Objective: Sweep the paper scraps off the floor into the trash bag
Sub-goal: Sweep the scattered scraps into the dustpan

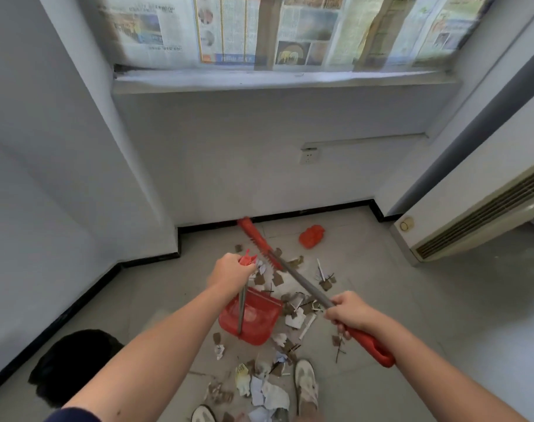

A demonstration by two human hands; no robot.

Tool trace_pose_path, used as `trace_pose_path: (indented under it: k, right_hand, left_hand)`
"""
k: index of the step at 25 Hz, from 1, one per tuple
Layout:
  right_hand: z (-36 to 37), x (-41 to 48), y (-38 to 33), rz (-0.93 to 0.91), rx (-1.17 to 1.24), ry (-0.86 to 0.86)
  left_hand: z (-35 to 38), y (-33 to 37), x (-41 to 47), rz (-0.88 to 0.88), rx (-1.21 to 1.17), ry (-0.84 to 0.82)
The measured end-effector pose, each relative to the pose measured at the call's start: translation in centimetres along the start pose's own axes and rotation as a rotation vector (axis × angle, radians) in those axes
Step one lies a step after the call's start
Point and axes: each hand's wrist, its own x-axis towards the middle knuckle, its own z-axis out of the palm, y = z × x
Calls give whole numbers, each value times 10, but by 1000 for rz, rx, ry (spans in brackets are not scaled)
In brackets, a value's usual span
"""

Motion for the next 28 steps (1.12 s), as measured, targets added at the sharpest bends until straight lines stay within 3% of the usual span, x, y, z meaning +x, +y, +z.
trace_pose_path:
  k: [7, 11, 14, 21, 24, 28]
  right_hand:
    - [-123, 125, 9, 49, -35, 222]
    - [-186, 210, 15, 116, 51, 233]
    - [-213, 264, 21, 168, 33, 230]
    - [-182, 348, 30, 335, 194, 68]
    - [-153, 347, 24, 330, 59, 42]
    - [-101, 299, 34, 273, -361, 40]
  left_hand:
    - [50, 44, 36, 29, 307, 66]
    - [83, 46, 58, 174, 495, 117]
    - [93, 45, 68, 224, 467, 229]
    - [80, 3, 73, 143, 451, 378]
    - [60, -24, 60, 79, 448, 396]
    - [36, -62, 25, -39, 365, 457]
